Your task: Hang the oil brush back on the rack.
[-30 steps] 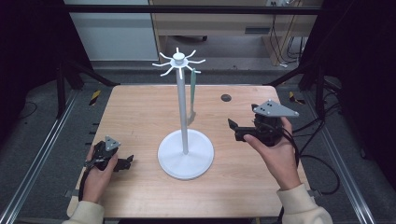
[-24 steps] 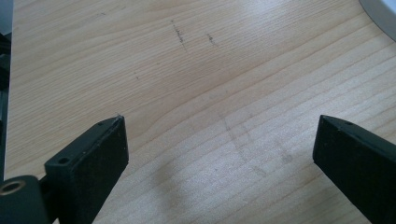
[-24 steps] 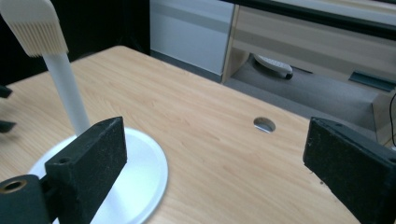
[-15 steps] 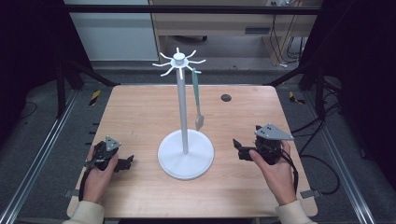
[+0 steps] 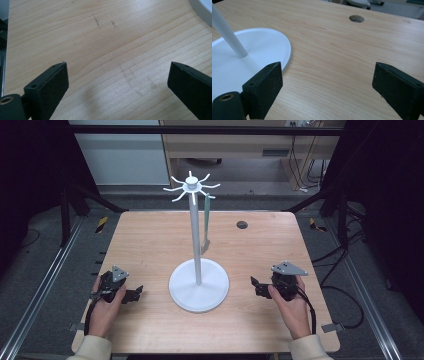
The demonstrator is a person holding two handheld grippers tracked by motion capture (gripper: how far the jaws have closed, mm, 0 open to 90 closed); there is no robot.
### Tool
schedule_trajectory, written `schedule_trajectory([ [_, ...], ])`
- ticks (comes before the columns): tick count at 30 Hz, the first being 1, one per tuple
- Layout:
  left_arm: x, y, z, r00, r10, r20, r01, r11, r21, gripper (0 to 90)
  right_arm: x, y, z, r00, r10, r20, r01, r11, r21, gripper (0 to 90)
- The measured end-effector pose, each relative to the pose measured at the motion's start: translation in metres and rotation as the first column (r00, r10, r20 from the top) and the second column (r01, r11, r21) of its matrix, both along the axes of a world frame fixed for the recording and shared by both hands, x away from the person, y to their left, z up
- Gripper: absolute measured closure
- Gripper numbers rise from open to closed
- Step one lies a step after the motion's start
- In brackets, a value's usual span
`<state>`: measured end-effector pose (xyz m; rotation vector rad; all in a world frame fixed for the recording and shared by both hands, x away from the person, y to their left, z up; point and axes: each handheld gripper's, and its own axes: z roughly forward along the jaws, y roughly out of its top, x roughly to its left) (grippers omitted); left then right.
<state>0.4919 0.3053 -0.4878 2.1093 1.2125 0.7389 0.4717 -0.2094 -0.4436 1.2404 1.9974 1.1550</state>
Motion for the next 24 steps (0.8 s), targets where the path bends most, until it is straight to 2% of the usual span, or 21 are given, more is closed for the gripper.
schedule_trajectory([
  [7, -0.001, -0.001, 0.003, 0.999, -0.025, 0.036, 0.026, 0.9996, -0.015, 2.9, 0.005, -0.001, -0.011, 0.9996, 0.0, -0.028, -0.001, 0.9999, -0.012, 9.8],
  [9, -0.002, -0.002, 0.004, 0.9982, -0.033, 0.051, 0.034, 0.9992, -0.022, 2.8, 0.006, -0.002, -0.016, 0.9997, -0.01, -0.021, 0.01, 0.9999, -0.011, 11.3],
  [13, -0.002, -0.002, 0.006, 0.9964, -0.04, 0.075, 0.042, 0.9987, -0.03, 2.7, 0.008, -0.005, -0.026, 0.9977, -0.007, -0.067, 0.006, 0.9999, -0.014, 11.3],
  [18, -0.002, -0.002, 0.007, 0.9955, -0.039, 0.087, 0.042, 0.9985, -0.036, 2.7, 0.009, -0.006, -0.034, 0.9948, 0.008, -0.101, -0.01, 0.9999, -0.012, 11.4],
  [20, -0.003, -0.002, 0.007, 0.9953, -0.039, 0.088, 0.043, 0.9983, -0.038, 2.7, 0.008, -0.007, -0.038, 0.9935, -0.003, -0.114, 0.003, 1.0, -0.001, 11.9],
  [24, -0.002, -0.002, 0.007, 0.9954, -0.039, 0.088, 0.043, 0.9984, -0.037, 2.7, 0.008, -0.009, -0.039, 0.9926, -0.018, -0.12, 0.016, 0.9997, -0.018, 11.5],
])
